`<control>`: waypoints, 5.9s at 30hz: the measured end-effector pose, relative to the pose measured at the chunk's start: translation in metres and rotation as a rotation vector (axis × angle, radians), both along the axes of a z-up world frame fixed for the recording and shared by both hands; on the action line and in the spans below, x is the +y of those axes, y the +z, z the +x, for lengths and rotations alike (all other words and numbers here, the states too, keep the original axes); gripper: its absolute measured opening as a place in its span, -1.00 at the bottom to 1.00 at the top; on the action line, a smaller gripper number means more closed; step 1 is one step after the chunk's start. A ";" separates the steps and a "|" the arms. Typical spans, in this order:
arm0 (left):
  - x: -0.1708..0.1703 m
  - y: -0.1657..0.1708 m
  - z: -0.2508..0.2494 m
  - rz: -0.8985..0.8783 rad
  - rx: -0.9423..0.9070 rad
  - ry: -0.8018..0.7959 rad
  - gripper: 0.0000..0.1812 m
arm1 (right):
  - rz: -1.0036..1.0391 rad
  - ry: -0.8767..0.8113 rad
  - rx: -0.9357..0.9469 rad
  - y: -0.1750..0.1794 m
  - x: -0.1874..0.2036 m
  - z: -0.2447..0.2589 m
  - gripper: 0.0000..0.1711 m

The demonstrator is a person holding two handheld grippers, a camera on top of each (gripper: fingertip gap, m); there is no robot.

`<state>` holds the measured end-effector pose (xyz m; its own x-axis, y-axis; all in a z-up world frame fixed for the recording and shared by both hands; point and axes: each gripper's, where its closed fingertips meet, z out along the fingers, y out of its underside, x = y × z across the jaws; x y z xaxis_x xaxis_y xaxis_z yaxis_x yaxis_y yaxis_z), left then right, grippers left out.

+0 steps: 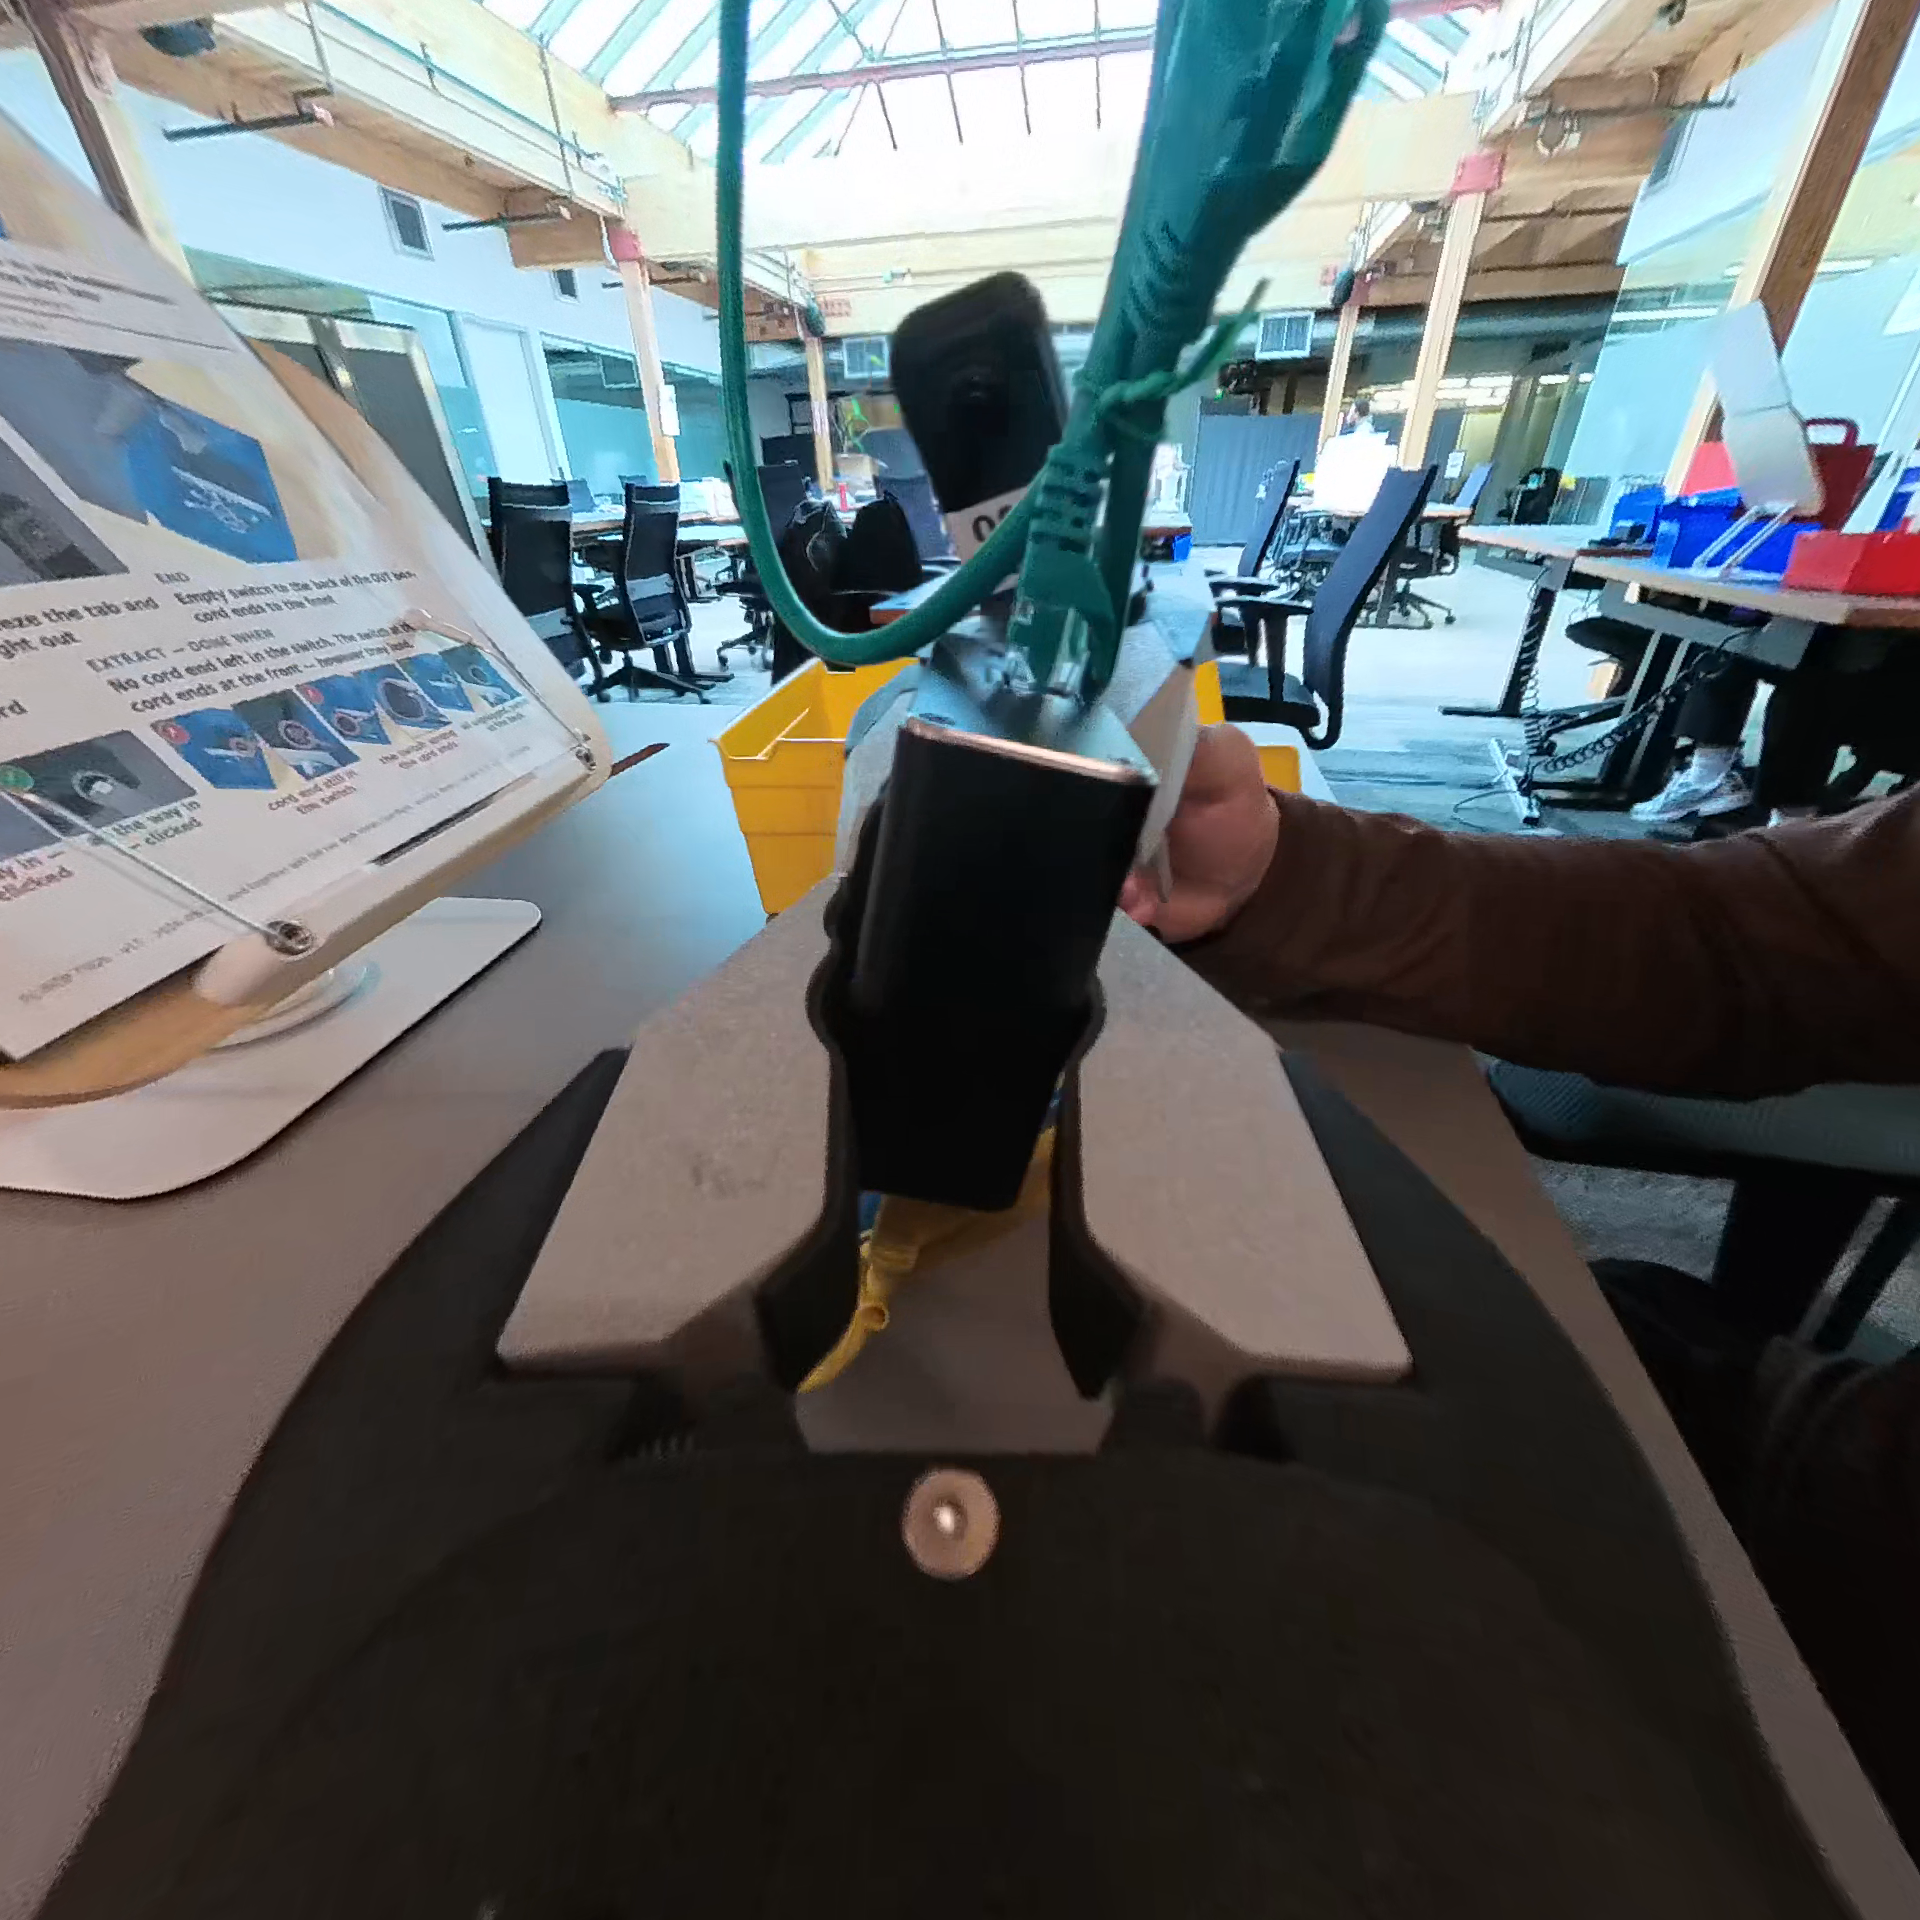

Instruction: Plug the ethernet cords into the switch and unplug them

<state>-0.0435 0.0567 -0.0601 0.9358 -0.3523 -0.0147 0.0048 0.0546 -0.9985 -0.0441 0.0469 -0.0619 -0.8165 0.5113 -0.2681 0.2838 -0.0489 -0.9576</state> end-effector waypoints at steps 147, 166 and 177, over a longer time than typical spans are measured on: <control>0.005 -0.012 0.033 -0.166 -0.145 -0.201 -0.63 | 0.196 -0.403 0.447 0.050 -0.006 0.008 -0.91; 0.001 0.000 -0.032 -0.019 0.148 0.257 -0.64 | 0.398 -0.807 0.600 0.140 0.086 0.074 -0.90; 0.000 0.001 -0.039 -0.010 0.233 0.369 -0.64 | 0.556 -0.972 -0.036 0.060 0.218 0.190 -0.90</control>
